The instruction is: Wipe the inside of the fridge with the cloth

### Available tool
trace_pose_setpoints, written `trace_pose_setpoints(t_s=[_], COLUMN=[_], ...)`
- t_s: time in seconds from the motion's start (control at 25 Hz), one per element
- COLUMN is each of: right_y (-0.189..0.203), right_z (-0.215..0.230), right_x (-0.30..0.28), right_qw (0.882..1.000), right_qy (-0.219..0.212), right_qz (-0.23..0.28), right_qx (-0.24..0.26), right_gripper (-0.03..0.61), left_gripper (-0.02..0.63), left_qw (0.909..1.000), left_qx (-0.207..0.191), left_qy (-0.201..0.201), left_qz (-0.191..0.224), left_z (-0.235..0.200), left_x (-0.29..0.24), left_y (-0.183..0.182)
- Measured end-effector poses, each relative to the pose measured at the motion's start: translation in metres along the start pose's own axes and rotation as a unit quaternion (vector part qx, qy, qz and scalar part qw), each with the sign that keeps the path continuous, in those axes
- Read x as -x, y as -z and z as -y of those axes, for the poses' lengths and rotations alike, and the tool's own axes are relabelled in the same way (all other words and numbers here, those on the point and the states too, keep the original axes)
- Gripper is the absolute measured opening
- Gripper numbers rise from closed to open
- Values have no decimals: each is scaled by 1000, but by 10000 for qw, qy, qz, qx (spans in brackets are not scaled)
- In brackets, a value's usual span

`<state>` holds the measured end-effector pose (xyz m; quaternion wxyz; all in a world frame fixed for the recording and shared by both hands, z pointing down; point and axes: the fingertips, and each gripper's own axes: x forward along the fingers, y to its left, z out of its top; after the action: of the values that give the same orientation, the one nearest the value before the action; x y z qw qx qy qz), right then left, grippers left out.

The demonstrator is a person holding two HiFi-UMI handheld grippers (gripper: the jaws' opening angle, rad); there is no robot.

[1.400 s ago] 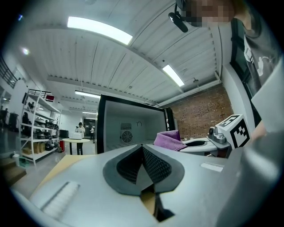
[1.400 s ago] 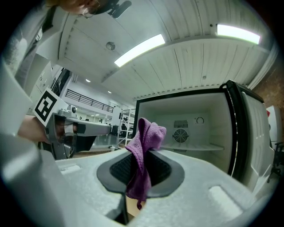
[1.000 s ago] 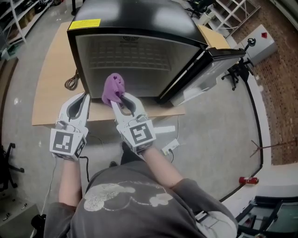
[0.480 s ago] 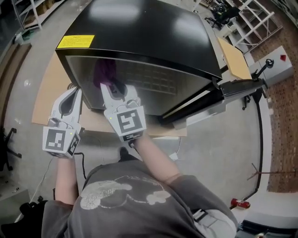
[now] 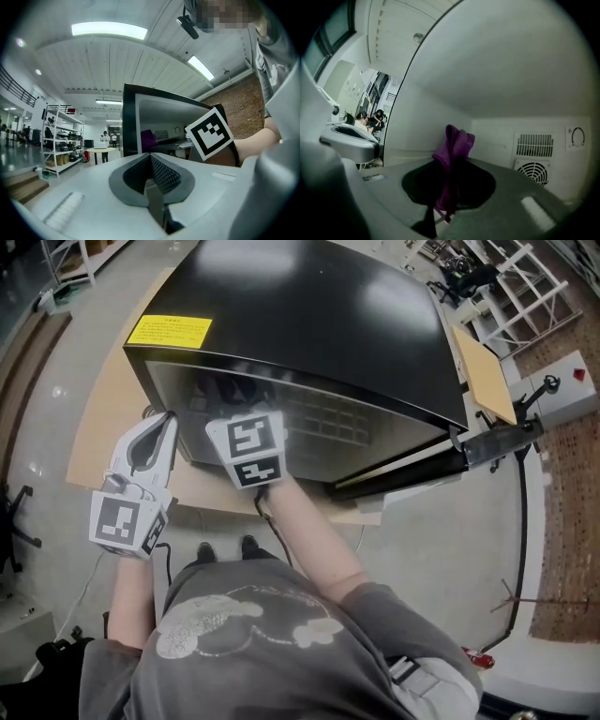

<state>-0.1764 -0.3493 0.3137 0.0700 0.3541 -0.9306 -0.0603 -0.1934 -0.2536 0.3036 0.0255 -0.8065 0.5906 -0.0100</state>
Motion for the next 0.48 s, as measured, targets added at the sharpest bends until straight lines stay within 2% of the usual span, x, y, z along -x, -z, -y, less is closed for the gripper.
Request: trace_pose_setpoints(t_s=[0.2,0.48], right_y=[0,-4], right_z=[-16,-39], right_x=[-5,17], right_qw=[9999,9994], right_qy=[-106,-221], right_qz=[49,144], right_qx=[-58,-233], right_gripper=[41,41], left_gripper=[18,18], left_qw=[9998,9993], left_qx=[62,127], left_qy=[170,350], left_qz=[-8,-13], left_z=[-10,-14], left_x=[4,12], left_y=[4,9])
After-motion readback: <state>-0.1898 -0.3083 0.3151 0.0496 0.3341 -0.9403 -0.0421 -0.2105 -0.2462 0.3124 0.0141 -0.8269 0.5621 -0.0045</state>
